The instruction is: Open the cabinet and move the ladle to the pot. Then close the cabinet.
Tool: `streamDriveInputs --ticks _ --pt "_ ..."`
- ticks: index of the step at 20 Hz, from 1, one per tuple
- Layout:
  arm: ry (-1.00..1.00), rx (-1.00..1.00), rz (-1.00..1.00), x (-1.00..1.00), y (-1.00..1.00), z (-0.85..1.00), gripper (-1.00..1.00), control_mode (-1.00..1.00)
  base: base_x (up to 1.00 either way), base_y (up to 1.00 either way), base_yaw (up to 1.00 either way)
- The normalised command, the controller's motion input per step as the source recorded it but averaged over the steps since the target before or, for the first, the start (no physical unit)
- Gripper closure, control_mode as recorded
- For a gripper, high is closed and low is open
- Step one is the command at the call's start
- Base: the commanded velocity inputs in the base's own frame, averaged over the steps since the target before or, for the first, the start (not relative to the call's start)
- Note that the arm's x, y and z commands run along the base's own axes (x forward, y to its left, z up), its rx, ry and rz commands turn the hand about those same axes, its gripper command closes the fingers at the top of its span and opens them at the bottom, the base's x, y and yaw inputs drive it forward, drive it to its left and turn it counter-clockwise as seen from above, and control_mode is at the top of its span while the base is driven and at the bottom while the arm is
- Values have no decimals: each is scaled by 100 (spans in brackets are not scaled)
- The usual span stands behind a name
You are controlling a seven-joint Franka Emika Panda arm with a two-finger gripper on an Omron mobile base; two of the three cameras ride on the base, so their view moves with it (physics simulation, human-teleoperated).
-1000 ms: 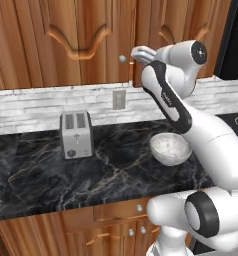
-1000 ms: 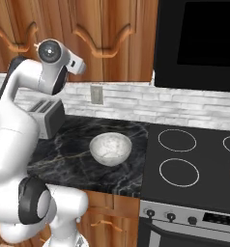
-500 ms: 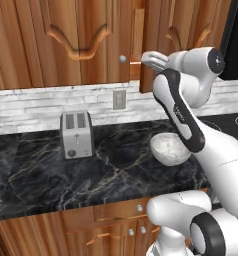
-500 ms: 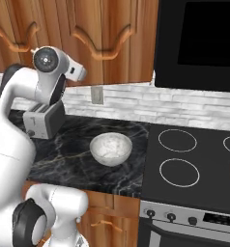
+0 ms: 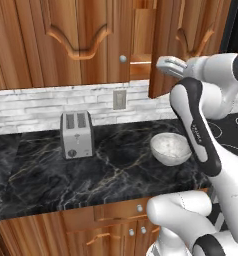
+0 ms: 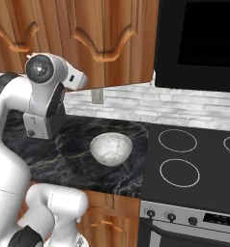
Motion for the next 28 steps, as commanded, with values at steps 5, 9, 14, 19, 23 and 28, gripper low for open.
streamDriveInputs --ticks 5,9,14,19,23,28 --pt "0 0 -1 -75 -47 2 100 -100 0 0 0" --pt "0 0 0 -73 -55 0 100 -100 0 0 0" --pt "-2 0 0 -68 -9 0 100 -100 0 0 0" --pt "1 -3 0 -19 37 4 100 -100 0 0 0" --pt "16 -12 0 0 56 2 100 -100 0 0 0" --pt "15 -17 11 0 47 -3 100 -100 0 0 0"
